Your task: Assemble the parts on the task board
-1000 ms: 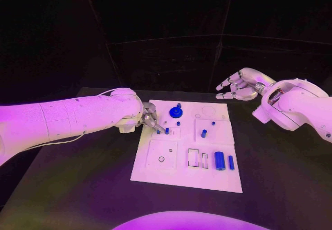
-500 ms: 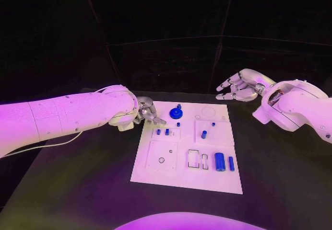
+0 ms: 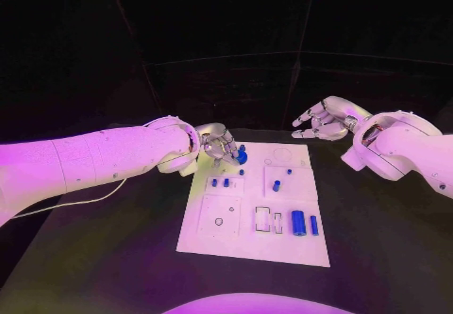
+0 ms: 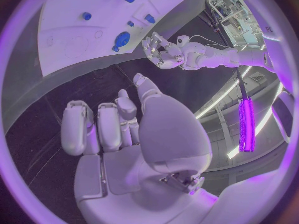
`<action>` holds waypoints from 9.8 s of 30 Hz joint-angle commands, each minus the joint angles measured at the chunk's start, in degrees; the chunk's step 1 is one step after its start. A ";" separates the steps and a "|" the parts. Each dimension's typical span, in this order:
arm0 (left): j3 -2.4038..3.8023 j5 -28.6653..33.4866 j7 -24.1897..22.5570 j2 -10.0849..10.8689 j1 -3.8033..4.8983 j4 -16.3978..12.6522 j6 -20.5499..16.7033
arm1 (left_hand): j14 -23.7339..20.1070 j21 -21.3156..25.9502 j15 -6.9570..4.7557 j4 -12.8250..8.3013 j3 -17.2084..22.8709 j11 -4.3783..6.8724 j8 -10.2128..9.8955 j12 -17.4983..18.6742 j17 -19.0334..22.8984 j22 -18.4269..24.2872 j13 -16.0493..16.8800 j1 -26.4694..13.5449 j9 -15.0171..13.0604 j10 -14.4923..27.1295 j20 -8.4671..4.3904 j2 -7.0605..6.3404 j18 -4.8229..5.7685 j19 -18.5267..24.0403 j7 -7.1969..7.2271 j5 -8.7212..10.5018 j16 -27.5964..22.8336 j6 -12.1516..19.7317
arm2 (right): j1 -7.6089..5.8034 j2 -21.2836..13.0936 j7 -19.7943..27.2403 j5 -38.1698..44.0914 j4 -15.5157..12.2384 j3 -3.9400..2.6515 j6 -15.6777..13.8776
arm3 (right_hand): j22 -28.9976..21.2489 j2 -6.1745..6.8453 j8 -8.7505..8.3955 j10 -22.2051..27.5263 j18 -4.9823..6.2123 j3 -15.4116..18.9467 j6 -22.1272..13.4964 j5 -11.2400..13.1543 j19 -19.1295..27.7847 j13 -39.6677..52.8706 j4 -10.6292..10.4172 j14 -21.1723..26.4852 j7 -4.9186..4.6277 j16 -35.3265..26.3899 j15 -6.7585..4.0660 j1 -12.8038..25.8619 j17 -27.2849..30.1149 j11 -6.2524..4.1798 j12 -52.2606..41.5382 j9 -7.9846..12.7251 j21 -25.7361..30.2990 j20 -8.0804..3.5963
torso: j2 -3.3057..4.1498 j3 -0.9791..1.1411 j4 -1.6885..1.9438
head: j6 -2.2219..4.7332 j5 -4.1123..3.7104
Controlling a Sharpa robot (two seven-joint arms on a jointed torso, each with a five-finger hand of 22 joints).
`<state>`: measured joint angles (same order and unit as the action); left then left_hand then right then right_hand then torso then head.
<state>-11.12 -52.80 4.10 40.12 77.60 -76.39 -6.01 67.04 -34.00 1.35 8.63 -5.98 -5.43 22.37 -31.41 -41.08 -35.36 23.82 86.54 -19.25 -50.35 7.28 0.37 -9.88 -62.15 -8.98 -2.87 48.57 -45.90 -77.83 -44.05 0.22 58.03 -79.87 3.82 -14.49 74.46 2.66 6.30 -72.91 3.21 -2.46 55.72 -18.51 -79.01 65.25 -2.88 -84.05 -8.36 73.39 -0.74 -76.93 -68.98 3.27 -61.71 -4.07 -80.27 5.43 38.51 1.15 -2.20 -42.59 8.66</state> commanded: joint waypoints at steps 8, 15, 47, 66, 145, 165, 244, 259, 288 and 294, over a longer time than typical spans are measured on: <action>-0.80 -20.92 -12.27 -4.24 -1.31 5.00 -1.24 | 10.19 -1.69 -1.00 -2.47 0.80 0.41 -5.82 7.32 -10.38 0.08 -8.69 3.38 6.20 -4.02 -1.15 -0.23 -0.61 -7.31 0.49 0.07 12.76 -5.40 | -0.13 0.12 0.84 0.13 -0.29 -0.03 -0.91 | -0.71 -0.41 0.24 1.79 0.80 -0.53 0.48 -0.03 0.62 -2.38 -0.03 -1.16 0.00 -0.91 -0.28 -0.31 0.82 -0.03 2.77 0.00 0.60 -0.05 | 0.05 -0.07 -0.05 | 0.39 -0.61; -1.06 -26.94 -12.58 -6.66 -2.17 7.90 -1.83 | 15.05 -8.85 -1.18 -3.66 1.79 0.38 -8.28 11.05 -20.52 -6.23 -12.94 4.06 8.80 -5.38 -1.41 -0.66 0.36 -11.70 0.71 0.05 22.90 -7.79 | -0.13 0.27 0.93 0.13 -0.38 -0.03 -1.00 | -0.87 -0.38 0.14 2.65 0.83 -0.61 0.34 -0.14 0.70 -3.68 -0.06 -1.14 -0.03 -1.14 -0.29 -0.42 0.97 -0.02 4.26 0.06 0.76 -0.07 | 0.04 -0.04 -0.04 | 0.40 -0.70; -1.05 -31.89 -10.70 -10.65 -3.52 12.57 0.26 | 18.26 -27.05 -2.01 -5.35 7.54 1.21 -11.72 16.91 -22.66 -24.41 -19.68 3.67 12.20 -11.92 -2.19 -0.59 3.28 -18.74 1.51 -0.09 27.63 -14.14 | -0.13 0.76 0.93 0.13 -0.46 -0.04 -0.76 | -0.87 -0.39 0.11 2.89 0.82 -0.64 0.30 -0.18 0.68 -4.11 -0.10 -1.16 -0.03 -1.18 -0.29 -0.44 0.97 -0.01 4.73 0.08 0.78 -0.08 | -0.06 0.01 0.05 | 0.13 -1.07; -1.05 -32.81 -9.86 -11.69 -4.00 13.50 2.27 | 18.27 -28.97 -2.22 -5.79 9.55 1.47 -12.33 18.20 -21.98 -26.59 -20.10 3.35 12.62 -13.79 -2.33 -0.88 3.64 -19.07 1.71 -0.07 27.71 -15.58 | -0.13 0.97 0.92 0.13 -0.46 -0.04 -0.68 | -0.88 -0.42 0.12 2.76 0.82 -0.66 0.33 -0.20 0.67 -4.04 -0.18 -1.19 -0.03 -1.17 -0.29 -0.39 0.92 -0.01 4.62 0.07 0.80 -0.08 | -0.06 0.00 0.05 | -0.08 -1.38; 3.72 -26.58 -9.35 -1.37 -5.46 7.95 2.69 | 17.88 -32.58 -2.47 -10.59 26.04 1.77 -15.78 25.05 -18.79 -31.60 -19.76 -3.73 13.67 -20.20 -2.58 -5.43 4.23 -19.19 1.51 0.02 28.29 -20.13 | -0.12 0.74 0.90 0.13 -0.14 -0.04 -0.57 | -0.89 -0.46 0.15 2.65 0.82 -0.67 0.39 -0.24 0.66 -4.03 -0.27 -1.22 -0.02 -1.16 -0.30 -0.32 0.87 -0.02 4.56 0.06 0.83 -0.09 | -0.05 -0.02 0.04 | 0.30 -0.82; 3.48 -26.59 -9.19 -1.93 -5.66 8.23 2.88 | 17.87 -32.49 -2.47 -10.59 26.09 1.78 -15.80 25.08 -18.73 -31.52 -19.75 -3.84 13.67 -20.24 -2.57 -5.46 4.20 -19.15 1.51 0.03 28.27 -20.16 | -0.12 0.90 0.94 0.13 -0.08 -0.04 -0.49 | -0.89 -0.46 0.15 2.65 0.82 -0.67 0.39 -0.24 0.66 -4.03 -0.27 -1.22 -0.02 -1.16 -0.30 -0.32 0.87 -0.02 4.56 0.06 0.83 -0.09 | -0.08 -0.01 0.07 | 0.05 -1.01; 3.13 36.03 -30.98 8.40 -3.51 -0.16 -5.54 | 2.23 -2.82 -0.62 -12.05 28.05 -0.19 -15.83 20.43 13.69 -8.02 -19.23 -7.29 15.24 -14.57 -0.83 -5.44 -0.61 -4.09 -0.73 -0.26 10.14 -15.20 | 6.08 -1.58 -1.80 31.28 -0.42 1.00 0.71 | -7.97 3.64 -2.13 12.03 2.24 -12.90 4.28 6.69 3.95 -49.79 1.27 -0.20 -0.50 -13.16 0.91 -4.76 11.91 1.87 49.96 0.21 7.07 0.92 | -0.03 -0.06 0.00 | 1.48 -5.01; 2.90 51.89 -35.51 9.43 -3.68 -5.01 -6.61 | 2.10 -2.38 -0.69 -11.96 28.08 -0.05 -15.57 19.84 13.95 -7.72 -19.18 -7.30 15.22 -14.80 -0.83 -4.99 -0.63 -4.00 -0.62 -0.33 9.99 -15.50 | 8.83 1.99 -2.06 34.91 1.01 1.04 0.55 | -3.93 4.98 -2.79 12.66 1.41 -16.49 1.77 7.27 1.27 -54.70 2.18 -1.43 -1.86 -9.97 1.80 -4.16 9.70 2.93 52.20 0.35 3.91 1.59 | 0.01 -0.05 0.13 | 1.72 -4.94; 2.79 52.41 -34.30 9.79 -3.69 -6.37 -6.84 | 1.45 -1.52 -0.26 -12.04 27.69 -0.67 -15.79 19.28 14.38 -7.16 -19.43 -7.52 15.41 -13.02 -0.59 -4.98 -0.52 -3.76 -1.32 -0.34 9.87 -14.13 | 8.97 5.54 -4.81 35.45 4.21 1.02 7.47 | 0.10 3.44 -2.04 8.92 0.64 -22.40 4.41 8.63 -0.91 -58.22 2.89 -1.81 -1.36 -4.97 1.35 -3.18 6.11 2.31 52.03 -0.07 0.74 1.38 | -0.11 -0.06 0.09 | 0.80 -4.37; 2.79 52.41 -34.07 9.77 -3.69 -6.34 -6.76 | 1.41 -1.46 -0.22 -12.02 27.65 -0.72 -15.80 19.21 14.40 -7.12 -19.45 -7.55 15.41 -12.87 -0.56 -4.96 -0.52 -3.75 -1.37 -0.34 9.89 -14.00 | 8.98 5.90 -5.22 35.82 4.32 1.02 8.30 | 1.01 3.24 -1.80 7.61 0.45 -23.13 5.64 8.83 -1.40 -58.50 3.21 -1.88 -0.91 -4.21 1.00 -2.97 5.60 1.87 51.95 -0.18 0.06 1.07 | -0.11 -0.04 0.05 | 0.76 -4.26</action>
<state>-8.37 -0.81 -29.65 49.89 73.84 -82.63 -12.76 68.79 -35.76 1.24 -3.55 21.91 -6.15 6.46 -11.89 -26.75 -42.53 4.43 79.15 -3.90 -63.56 6.59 -5.12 -9.69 -66.23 -10.34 -3.10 58.69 -60.18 -68.98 -38.22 -4.28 93.10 -75.54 4.69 -8.54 74.95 6.39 4.15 -65.01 4.45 -25.44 61.06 -9.95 -79.97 6.79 0.34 -83.87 -9.28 69.05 0.66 -79.98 -63.35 5.12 -9.46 -4.15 -80.05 6.34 38.38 1.11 -2.11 -41.82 4.36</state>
